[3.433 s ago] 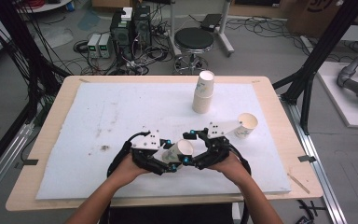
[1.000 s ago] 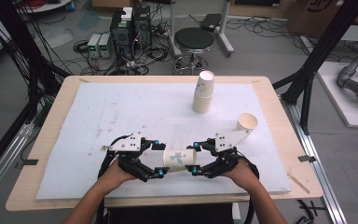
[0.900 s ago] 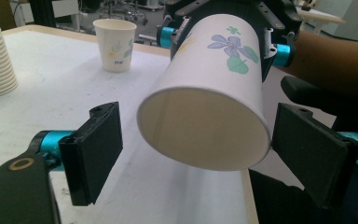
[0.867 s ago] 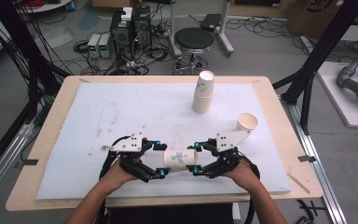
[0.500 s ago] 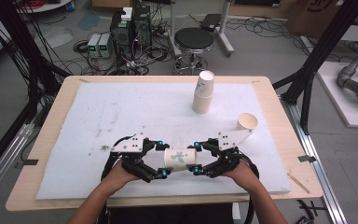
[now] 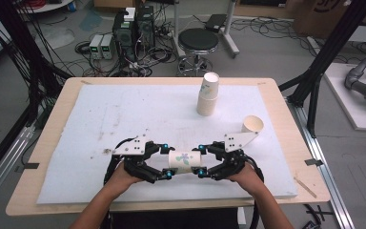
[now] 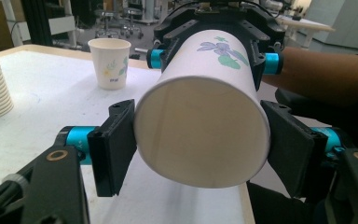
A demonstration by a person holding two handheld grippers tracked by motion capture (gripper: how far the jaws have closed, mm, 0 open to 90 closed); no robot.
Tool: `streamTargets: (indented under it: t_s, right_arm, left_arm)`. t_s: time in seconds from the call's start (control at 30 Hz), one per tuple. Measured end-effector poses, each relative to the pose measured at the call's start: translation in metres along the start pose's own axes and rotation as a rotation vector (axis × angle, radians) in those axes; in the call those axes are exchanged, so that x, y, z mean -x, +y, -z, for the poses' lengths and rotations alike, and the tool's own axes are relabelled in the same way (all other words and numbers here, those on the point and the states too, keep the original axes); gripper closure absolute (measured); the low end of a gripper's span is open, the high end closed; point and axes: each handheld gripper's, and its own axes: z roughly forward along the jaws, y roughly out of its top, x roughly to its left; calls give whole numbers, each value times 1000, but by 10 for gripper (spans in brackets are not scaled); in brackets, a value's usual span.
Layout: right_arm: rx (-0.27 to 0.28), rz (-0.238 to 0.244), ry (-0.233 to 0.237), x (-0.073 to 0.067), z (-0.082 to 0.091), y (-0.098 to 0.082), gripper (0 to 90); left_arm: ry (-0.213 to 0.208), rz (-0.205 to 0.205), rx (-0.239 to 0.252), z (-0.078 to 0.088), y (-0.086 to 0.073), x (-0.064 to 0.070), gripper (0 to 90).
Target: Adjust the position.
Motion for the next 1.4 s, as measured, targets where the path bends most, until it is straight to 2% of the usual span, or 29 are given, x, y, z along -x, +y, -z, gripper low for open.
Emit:
streamTargets:
  t_s: [0.13, 0.23, 0.4, 0.53, 0.63, 0.73, 0.87, 1.07, 1.4]
  right_arm:
    - [-6, -13, 2, 0, -1, 0, 359]
    - [-14, -33, -8, -2, -1, 2, 290]
    - [-21, -11, -37, -4, -1, 10, 228]
    - [-45, 14, -60, -5, -2, 17, 226]
    - [-94, 48, -95, -6, -5, 24, 223]
    - [-164, 89, -136, -7, -13, 29, 223]
    - [-232, 128, -134, -5, -22, 34, 223]
    - [-328, 188, -137, -5, -35, 38, 225]
    - [-461, 246, -146, -6, -49, 42, 235]
  left_arm:
    - [9, 1, -30, 1, 4, 0, 306]
    - [14, -1, -61, 3, 8, 0, 309]
    - [38, -7, -128, 7, 18, 1, 313]
    - [62, -16, -200, 10, 28, 0, 313]
    - [91, -14, -276, 9, 35, -1, 312]
    - [99, -16, -343, 7, 40, -2, 312]
    - [100, -35, -442, 2, 46, -2, 312]
    - [101, -60, -536, -2, 53, -4, 312]
    - [114, -88, -638, -8, 61, -4, 313]
